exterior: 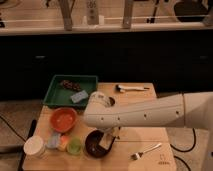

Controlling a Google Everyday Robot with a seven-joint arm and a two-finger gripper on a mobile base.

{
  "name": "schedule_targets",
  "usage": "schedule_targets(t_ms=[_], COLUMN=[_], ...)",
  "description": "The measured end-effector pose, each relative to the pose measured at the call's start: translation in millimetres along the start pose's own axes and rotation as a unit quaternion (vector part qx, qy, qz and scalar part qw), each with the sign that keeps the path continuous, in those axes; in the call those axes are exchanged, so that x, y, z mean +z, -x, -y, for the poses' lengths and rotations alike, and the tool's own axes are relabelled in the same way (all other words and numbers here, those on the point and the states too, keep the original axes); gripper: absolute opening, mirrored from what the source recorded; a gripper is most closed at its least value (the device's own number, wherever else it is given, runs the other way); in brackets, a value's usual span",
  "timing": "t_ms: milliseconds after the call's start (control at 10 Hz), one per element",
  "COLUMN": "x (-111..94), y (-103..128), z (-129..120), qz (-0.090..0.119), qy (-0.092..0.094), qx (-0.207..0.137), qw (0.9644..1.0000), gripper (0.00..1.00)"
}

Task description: Place eraser in purple bowl

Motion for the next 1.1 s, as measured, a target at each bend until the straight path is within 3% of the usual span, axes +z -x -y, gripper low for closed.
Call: schedule_targets(t_ms=[600, 1100], x=[0.2, 0.8], y=[3.1, 4.9], z=[1.5, 1.7], qz=[0.002, 0.005], qy=[-0.003, -0.006], qx=[-0.027, -0.043], qw=[0.9996, 0.999], gripper=[0.11, 0.17])
